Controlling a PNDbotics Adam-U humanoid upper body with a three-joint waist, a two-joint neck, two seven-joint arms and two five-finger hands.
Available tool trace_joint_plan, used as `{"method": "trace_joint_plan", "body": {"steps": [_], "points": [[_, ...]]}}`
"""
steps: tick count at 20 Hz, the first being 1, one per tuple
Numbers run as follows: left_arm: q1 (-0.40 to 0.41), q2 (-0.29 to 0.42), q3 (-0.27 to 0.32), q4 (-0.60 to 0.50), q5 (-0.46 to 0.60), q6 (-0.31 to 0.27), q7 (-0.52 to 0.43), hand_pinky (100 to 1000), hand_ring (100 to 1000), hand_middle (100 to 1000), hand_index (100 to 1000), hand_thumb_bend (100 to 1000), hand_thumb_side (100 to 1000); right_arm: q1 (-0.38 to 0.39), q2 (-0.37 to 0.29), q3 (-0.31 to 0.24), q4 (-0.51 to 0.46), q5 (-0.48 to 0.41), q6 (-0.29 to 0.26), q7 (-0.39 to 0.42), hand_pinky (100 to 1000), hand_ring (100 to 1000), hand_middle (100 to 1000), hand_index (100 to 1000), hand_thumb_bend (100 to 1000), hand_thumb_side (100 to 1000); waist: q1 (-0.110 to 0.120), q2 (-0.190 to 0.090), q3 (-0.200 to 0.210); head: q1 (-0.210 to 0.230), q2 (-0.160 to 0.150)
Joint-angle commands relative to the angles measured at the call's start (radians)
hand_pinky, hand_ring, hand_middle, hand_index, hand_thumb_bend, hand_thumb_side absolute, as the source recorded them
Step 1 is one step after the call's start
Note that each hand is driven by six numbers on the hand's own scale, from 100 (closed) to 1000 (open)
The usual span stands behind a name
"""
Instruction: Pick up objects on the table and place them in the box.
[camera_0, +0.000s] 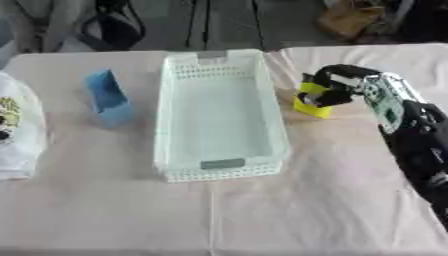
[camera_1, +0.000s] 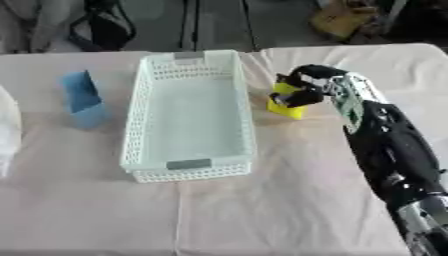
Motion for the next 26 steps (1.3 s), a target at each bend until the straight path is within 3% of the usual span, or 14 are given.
{"method": "trace_joint_plan", "body": {"steps": [1, 4, 5, 6, 7, 11, 26], "points": [[-0.012, 0.013, 0.001, -0.022, 0.001, -0.001, -0.001, 566, 629, 654, 849, 248, 933, 0.014, 0.003, 0.016, 0.003, 0.024, -0.006, -0.031, 273, 460, 710, 784, 100, 243, 0.002, -0.005, 0.001, -0.002, 0.005], [-0.013, 0.014, 0.001, -0.022, 0.002, 0.000, -0.001, 566, 629, 654, 850, 248, 933, 0.011, -0.001, 0.020, -0.020, 0.028, -0.016, -0.070, 238, 434, 683, 753, 100, 182, -0.001, -0.007, 0.001, -0.003, 0.005], [-0.013, 0.014, 0.001, -0.021, 0.002, 0.000, -0.001, 566, 629, 654, 850, 248, 933, 0.008, -0.003, 0.021, -0.032, 0.030, -0.020, -0.086, 174, 375, 596, 666, 100, 100, -0.002, -0.008, 0.001, -0.003, 0.005], [-0.013, 0.014, 0.001, -0.021, 0.002, 0.000, -0.001, 566, 629, 654, 850, 248, 933, 0.007, -0.005, 0.024, -0.042, 0.033, -0.022, -0.101, 123, 354, 561, 625, 100, 100, -0.003, -0.009, 0.000, -0.003, 0.005], [-0.014, 0.014, 0.001, -0.021, 0.003, 0.000, -0.001, 566, 630, 654, 850, 248, 933, 0.005, -0.007, 0.025, -0.056, 0.034, -0.027, -0.122, 100, 291, 452, 490, 100, 100, -0.004, -0.010, 0.000, -0.003, 0.004], [-0.015, 0.015, 0.001, -0.020, 0.004, 0.000, 0.000, 567, 630, 654, 849, 249, 933, 0.005, -0.012, 0.032, -0.086, 0.036, -0.043, -0.180, 100, 245, 322, 336, 100, 100, -0.007, -0.014, -0.001, -0.002, 0.003], [-0.013, 0.019, 0.005, -0.019, 0.006, 0.002, 0.004, 567, 630, 655, 850, 253, 930, -0.001, -0.046, 0.032, -0.217, -0.056, -0.074, -0.199, 100, 232, 313, 326, 100, 100, -0.016, -0.028, -0.005, 0.003, 0.004]]}}
